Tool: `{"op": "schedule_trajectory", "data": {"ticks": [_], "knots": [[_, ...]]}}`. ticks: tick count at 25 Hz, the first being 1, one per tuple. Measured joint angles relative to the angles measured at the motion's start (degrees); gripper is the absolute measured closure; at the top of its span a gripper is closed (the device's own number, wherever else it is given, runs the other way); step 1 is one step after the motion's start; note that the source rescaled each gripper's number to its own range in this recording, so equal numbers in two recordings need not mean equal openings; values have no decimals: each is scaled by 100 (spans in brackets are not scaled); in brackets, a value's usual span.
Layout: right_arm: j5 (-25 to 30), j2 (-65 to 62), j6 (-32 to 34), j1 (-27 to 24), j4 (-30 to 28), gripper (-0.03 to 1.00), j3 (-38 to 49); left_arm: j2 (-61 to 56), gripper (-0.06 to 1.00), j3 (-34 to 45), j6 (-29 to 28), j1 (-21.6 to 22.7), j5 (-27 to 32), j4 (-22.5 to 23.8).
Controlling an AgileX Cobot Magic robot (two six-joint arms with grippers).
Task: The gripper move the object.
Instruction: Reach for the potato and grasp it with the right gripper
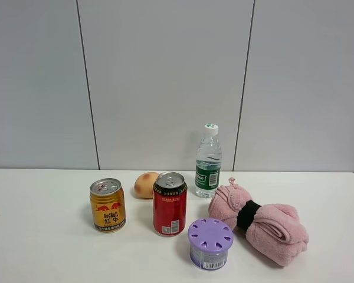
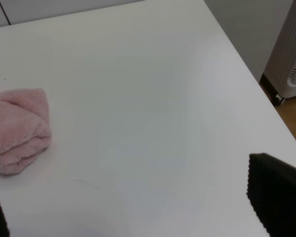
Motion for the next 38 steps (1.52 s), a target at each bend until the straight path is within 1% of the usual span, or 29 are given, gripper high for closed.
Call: {"op": "schedule_trajectory", "data": {"ticks": [7, 10, 14, 18, 19, 21, 23, 26, 30, 32, 35, 38], "knots": [[0, 0, 0, 0, 0, -3, 0, 0, -6, 0, 0, 0, 0, 0], [-21, 0, 0, 0, 204, -3, 0, 0, -6, 0, 0, 0, 0, 0], [-27, 285, -229, 0, 733, -3, -98, 0, -6, 0, 0, 0, 0, 0], [-49, 1120, -1120, 0, 1331, -3, -705, 0, -6, 0, 0, 0, 0, 0], [-91, 1368, -1413, 0, 1489, -3, -920, 0, -6, 0, 0, 0, 0, 0], [-283, 1839, -1798, 0, 1841, -3, -1218, 0, -6, 0, 0, 0, 0, 0], [-421, 2269, -2166, 0, 2314, -3, -1471, 0, -6, 0, 0, 0, 0, 0], [-473, 2940, -2970, 0, 3275, -3, -1761, 0, -6, 0, 0, 0, 0, 0], [-435, 3823, -4162, 0, 4525, -3, -1842, 0, -6, 0, 0, 0, 0, 0], [-338, 4226, -4729, 0, 5023, -3, -1850, 0, -6, 0, 0, 0, 0, 0], [-229, 4798, -5389, 0, 5607, -3, -1850, 0, -6, 0, 0, 0, 0, 0], [-210, 5188, -5825, 0, 5871, -3, -1850, 0, -6, 0, 0, 0, 0, 0]]}}
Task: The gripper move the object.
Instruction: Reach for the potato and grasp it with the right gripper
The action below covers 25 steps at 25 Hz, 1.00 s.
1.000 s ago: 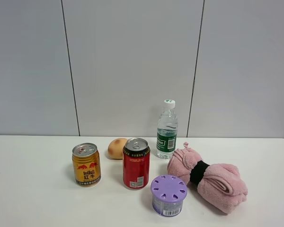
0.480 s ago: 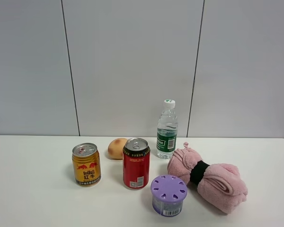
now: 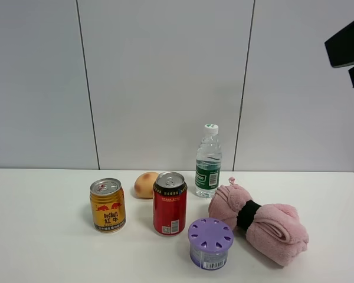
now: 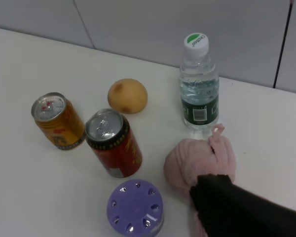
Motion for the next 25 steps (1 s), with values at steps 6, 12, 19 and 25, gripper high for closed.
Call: {"op": "schedule_trajectory", "data": {"ticks": [6, 12, 19, 25], "knots": [[51, 390, -269, 0, 26, 3, -460, 0, -6, 0, 0, 0, 0, 0], [313, 615, -268, 5, -122, 7, -1503, 0, -6, 0, 0, 0, 0, 0], [121, 1226, 541, 1632, -1433, 7, -2798, 0, -6, 0, 0, 0, 0, 0], [-198, 2437, 2953, 3922, -4445, 7, -3712, 0, -6, 0, 0, 0, 0, 0]]}}
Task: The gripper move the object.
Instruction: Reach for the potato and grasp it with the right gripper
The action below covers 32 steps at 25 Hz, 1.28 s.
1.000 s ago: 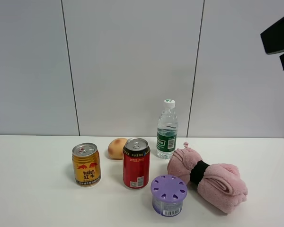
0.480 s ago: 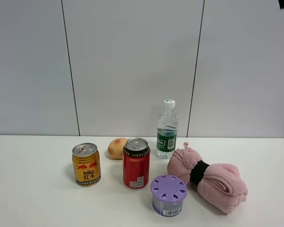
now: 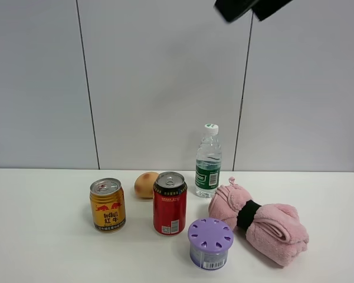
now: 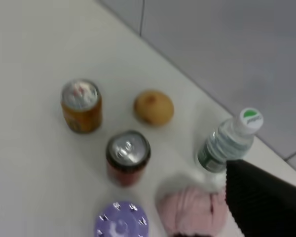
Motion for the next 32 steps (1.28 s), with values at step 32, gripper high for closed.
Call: {"op": "schedule_trajectory", "data": {"ticks": [32], "knots": [[502, 5887, 4928, 980, -2120, 0, -4792, 0, -6, 0, 0, 0, 0, 0]]}}
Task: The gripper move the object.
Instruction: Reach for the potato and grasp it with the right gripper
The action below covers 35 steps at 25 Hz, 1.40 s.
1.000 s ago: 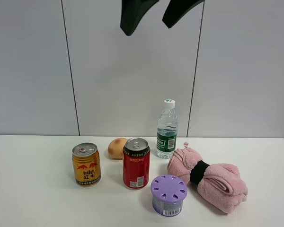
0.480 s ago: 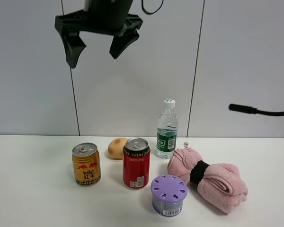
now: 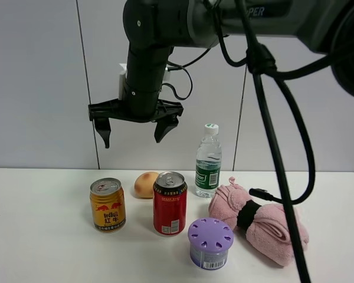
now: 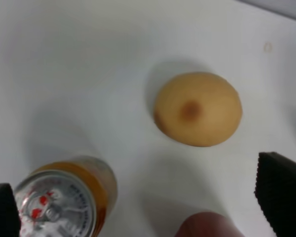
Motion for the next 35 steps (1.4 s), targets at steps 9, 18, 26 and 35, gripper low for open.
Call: {"op": "schedule_trajectory", "data": {"ticks": [9, 18, 26, 35], "knots": [[-5, 253, 286, -286, -40, 0, -47, 0, -6, 0, 0, 0, 0, 0], [-277, 608, 307, -462, 21, 1, -47, 0, -6, 0, 0, 0, 0, 0], [-616, 993, 312, -578, 19, 1, -47, 0, -6, 0, 0, 0, 0, 0], [-1023, 1176, 312, -649, 189, 1, -62, 0, -6, 0, 0, 0, 0, 0]]}}
